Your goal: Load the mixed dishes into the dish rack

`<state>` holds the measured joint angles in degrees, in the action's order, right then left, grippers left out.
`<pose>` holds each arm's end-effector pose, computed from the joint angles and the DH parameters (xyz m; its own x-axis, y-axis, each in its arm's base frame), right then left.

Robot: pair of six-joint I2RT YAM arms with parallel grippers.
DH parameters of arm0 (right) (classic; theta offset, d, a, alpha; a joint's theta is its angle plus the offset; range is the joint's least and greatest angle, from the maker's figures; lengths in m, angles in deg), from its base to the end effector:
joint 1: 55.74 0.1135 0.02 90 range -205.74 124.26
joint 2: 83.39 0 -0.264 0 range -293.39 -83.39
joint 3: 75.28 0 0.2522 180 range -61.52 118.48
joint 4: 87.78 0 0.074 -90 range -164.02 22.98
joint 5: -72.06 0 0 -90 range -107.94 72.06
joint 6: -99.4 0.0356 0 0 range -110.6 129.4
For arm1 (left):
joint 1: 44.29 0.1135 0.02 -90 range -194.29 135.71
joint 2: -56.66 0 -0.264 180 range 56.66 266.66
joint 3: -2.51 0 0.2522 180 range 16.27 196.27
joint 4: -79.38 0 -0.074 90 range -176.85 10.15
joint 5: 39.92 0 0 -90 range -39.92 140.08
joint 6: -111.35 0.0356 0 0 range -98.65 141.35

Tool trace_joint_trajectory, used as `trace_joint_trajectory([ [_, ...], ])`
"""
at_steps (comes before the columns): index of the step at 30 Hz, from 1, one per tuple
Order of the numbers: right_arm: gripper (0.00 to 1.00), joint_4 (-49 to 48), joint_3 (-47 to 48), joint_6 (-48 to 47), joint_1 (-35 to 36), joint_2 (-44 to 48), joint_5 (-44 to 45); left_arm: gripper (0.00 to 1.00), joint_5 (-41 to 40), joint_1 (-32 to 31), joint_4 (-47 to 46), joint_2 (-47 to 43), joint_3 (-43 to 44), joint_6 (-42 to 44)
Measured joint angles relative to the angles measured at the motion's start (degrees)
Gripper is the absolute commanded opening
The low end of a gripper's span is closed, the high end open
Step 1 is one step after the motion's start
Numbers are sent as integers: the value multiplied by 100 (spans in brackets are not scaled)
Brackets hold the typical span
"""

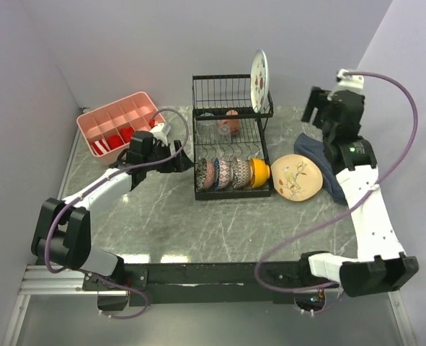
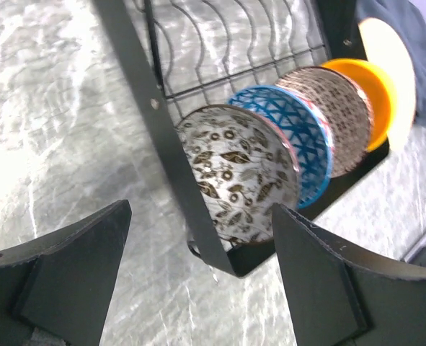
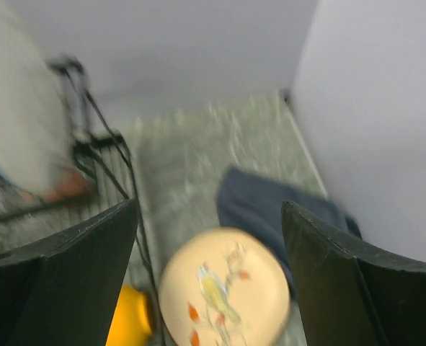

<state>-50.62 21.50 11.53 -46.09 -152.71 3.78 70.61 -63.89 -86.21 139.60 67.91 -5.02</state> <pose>0.2547 0.0299 0.4587 -0.1584 0.0081 -0.9873 0.2099 0.9774 -0.0257 0.2964 -0.1188 0.2427 -0.7107 -0.1885 -0.6778 0.3112 0.7798 -0.5432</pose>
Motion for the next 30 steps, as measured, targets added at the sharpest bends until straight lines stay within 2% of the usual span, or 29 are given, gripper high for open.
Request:
trace_joint_trajectory([
  [6,81,960,-809,800,-1864,-352,-2144,85,221,149,529,-50,138,170],
  [11,80,1314,-2162,1615,-2754,-509,-3112,85,219,313,796,-50,138,212],
  [15,78,1493,-2848,2081,-3060,-551,-3587,85,216,437,949,-48,138,308],
  [20,75,1307,-3012,2389,-3263,-817,-3853,85,221,586,1040,57,138,343],
  [30,72,1045,-3010,2686,-3429,-1604,-3569,85,264,695,1128,675,160,380],
])
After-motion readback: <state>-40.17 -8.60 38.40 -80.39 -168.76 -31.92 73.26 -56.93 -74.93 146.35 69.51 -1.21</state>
